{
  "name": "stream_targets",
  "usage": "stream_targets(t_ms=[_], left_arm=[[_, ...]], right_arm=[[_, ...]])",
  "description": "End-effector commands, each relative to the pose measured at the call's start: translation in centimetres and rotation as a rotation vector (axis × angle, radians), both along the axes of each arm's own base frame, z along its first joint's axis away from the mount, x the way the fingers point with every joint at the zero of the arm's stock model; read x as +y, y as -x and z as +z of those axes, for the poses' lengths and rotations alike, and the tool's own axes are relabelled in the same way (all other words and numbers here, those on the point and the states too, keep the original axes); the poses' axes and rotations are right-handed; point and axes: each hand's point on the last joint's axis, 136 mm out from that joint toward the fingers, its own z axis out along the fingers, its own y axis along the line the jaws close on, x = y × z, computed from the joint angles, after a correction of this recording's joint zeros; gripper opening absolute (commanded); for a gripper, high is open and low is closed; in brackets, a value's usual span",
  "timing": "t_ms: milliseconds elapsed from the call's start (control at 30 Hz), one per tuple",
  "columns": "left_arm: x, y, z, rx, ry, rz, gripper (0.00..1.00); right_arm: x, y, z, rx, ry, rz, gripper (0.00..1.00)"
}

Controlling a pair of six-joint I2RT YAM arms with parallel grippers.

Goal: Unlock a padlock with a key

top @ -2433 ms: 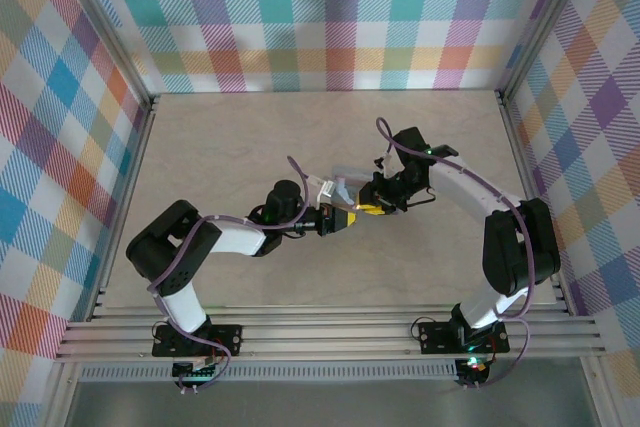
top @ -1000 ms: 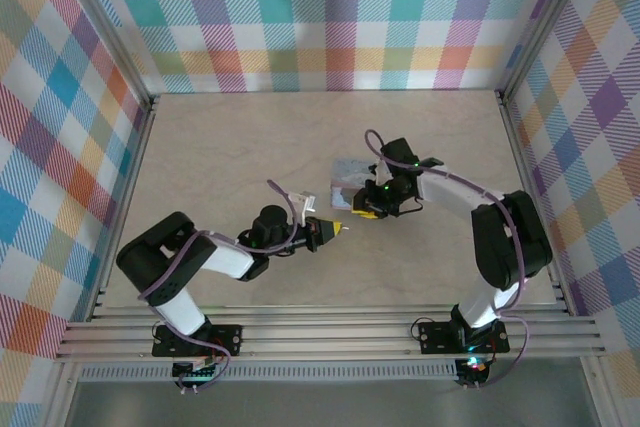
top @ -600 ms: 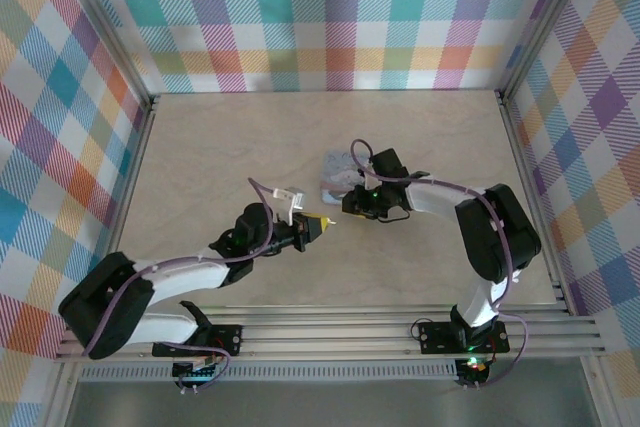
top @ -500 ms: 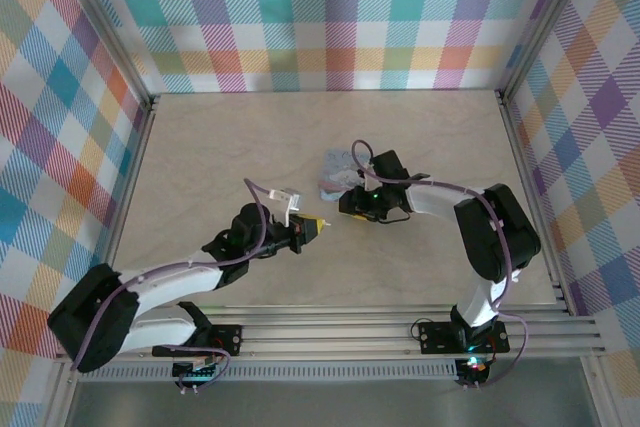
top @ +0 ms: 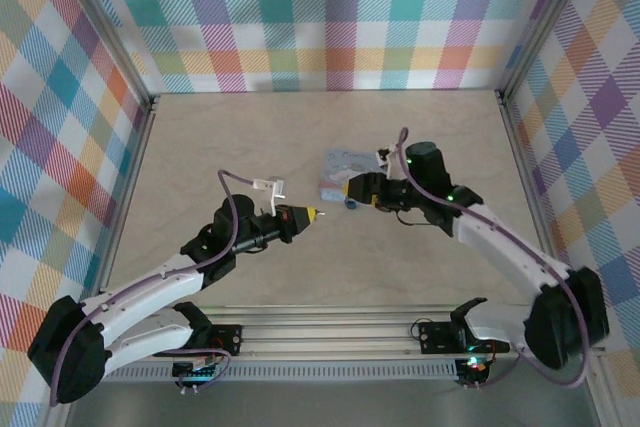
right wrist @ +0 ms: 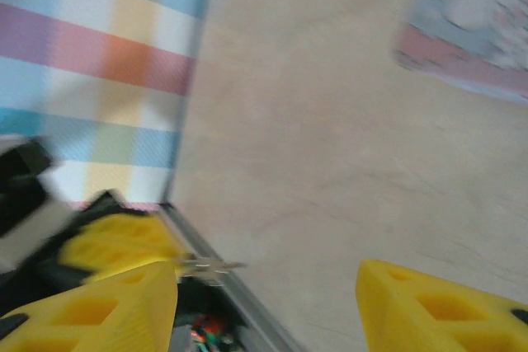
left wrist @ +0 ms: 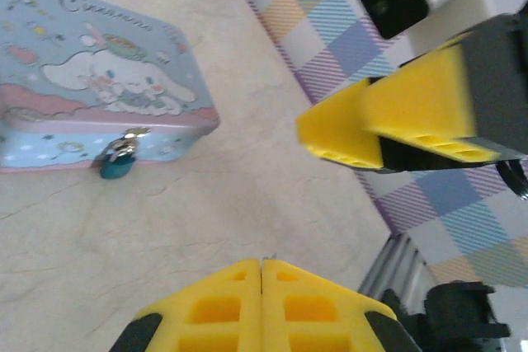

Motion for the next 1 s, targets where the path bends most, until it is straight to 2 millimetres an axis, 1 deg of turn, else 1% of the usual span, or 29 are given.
stream_targets(t_ms=[0, 67, 133, 233, 300, 400, 500, 700, 967], left_arm=[[-0.9, 0.1, 5.1, -0.020, 0.192, -0.037, 0.00], [-1.0, 0.1, 6.4, -0.022, 0.249, -0.039, 0.00], [-1.0, 0.2, 7.5, -0.025, 0.295, -0.046, 0.00], [-1.2, 0.3, 8.7, -0.020, 0.346, -0.054, 0.00], [-1.2, 0.3, 9.4, -0.023, 0.375, -0.060, 0.00], [-1.3, 0.5, 10.2, -0.030, 0.394, -0.068, 0.00], [-1.4, 0.6, 10.3, -0.031, 0.393, -0.074, 0.00], [-1.8, 0.7, 10.2, -0.027, 0.391, -0.084, 0.00], [-1.8, 0.8, 10.1, -0.025, 0.391, -0.081, 0.00]], right_arm=[[0.7, 1.4, 2.4, -0.017, -0.133, 0.042, 0.57], [0.9, 2.0, 3.9, -0.038, -0.192, 0.059, 0.55], [1.1, 2.4, 4.8, -0.047, -0.226, 0.083, 0.55], [1.6, 3.3, 5.5, -0.059, -0.248, 0.119, 0.55], [2.0, 3.7, 5.9, -0.070, -0.261, 0.137, 0.52], [2.5, 4.0, 6.2, -0.077, -0.268, 0.153, 0.44], [2.8, 4.2, 6.4, -0.078, -0.281, 0.163, 0.37], [3.4, 4.4, 6.6, -0.081, -0.290, 0.186, 0.35], [4.1, 4.5, 6.8, -0.075, -0.294, 0.217, 0.25]])
